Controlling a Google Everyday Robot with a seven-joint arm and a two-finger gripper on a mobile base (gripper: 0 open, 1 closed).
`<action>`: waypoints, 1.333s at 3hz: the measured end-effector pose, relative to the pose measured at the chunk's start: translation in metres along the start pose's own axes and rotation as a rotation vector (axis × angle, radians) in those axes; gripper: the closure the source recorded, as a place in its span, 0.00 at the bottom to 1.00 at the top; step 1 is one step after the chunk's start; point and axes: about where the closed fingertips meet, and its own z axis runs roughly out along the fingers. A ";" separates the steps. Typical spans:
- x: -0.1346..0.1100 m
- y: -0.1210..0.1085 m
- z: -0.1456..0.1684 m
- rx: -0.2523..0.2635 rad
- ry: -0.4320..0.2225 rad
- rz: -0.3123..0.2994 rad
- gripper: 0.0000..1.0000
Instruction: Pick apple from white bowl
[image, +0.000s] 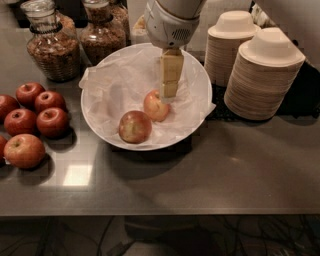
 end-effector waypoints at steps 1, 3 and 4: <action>0.009 0.000 0.014 -0.010 0.043 -0.010 0.00; 0.039 -0.005 0.035 -0.018 0.096 -0.023 0.22; 0.049 0.006 0.048 -0.024 0.064 0.010 0.14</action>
Offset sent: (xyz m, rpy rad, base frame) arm 0.0374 -0.0238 -0.0388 -0.1318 -0.0367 -0.0096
